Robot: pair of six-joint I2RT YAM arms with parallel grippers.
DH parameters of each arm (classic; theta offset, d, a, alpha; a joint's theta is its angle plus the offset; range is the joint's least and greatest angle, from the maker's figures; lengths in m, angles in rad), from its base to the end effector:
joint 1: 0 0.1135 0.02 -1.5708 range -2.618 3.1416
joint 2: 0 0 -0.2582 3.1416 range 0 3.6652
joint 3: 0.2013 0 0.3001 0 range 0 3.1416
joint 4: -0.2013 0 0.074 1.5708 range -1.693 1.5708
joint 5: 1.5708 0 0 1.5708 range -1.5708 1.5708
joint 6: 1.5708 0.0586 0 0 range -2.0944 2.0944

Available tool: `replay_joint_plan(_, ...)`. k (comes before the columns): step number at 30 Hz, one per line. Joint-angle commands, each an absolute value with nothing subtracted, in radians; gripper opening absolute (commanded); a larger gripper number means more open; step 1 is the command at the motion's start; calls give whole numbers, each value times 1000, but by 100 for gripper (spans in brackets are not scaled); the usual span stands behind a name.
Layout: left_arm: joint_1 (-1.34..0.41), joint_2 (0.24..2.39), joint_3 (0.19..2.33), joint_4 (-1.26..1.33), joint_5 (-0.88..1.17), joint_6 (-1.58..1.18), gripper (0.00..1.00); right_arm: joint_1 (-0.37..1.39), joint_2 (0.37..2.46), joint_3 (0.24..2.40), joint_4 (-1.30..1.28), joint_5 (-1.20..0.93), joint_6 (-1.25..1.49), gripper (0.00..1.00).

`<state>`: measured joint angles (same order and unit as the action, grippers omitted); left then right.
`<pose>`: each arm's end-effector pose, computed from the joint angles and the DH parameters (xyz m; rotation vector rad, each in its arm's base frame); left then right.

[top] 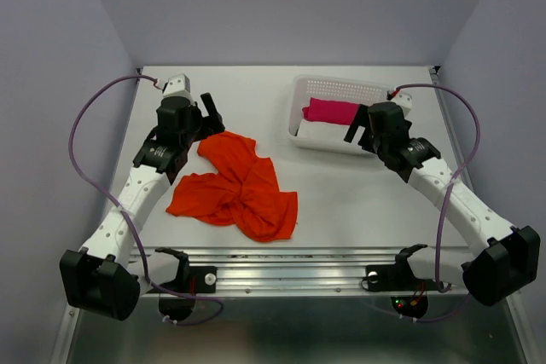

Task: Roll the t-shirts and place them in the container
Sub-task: Move the bin to the corner of the board.

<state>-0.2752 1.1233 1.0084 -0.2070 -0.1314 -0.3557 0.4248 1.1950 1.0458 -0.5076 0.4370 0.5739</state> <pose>0.3221 -0.0830 0.3304 -0.1664 1.8941 -0.3058 0.3069 0.1116 0.2917 0.3934 2.1221 0.0870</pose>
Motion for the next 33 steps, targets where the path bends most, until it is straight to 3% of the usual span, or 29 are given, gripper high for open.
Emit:
replay_joint_plan(1,-279,1092,1046,-178,-123,-342,99,422,1175,1043,-471,448,583,100)
replay_joint_plan(11,-278,1118,1051,-227,-68,-319,99,422,1167,1026,-448,374,543,100)
replay_joint_plan(18,-279,1154,1012,-294,-107,-322,99,452,1158,973,-342,112,502,100)
replay_joint_plan(33,-279,1331,920,-373,-144,-486,94,683,1335,1006,-327,104,522,100)
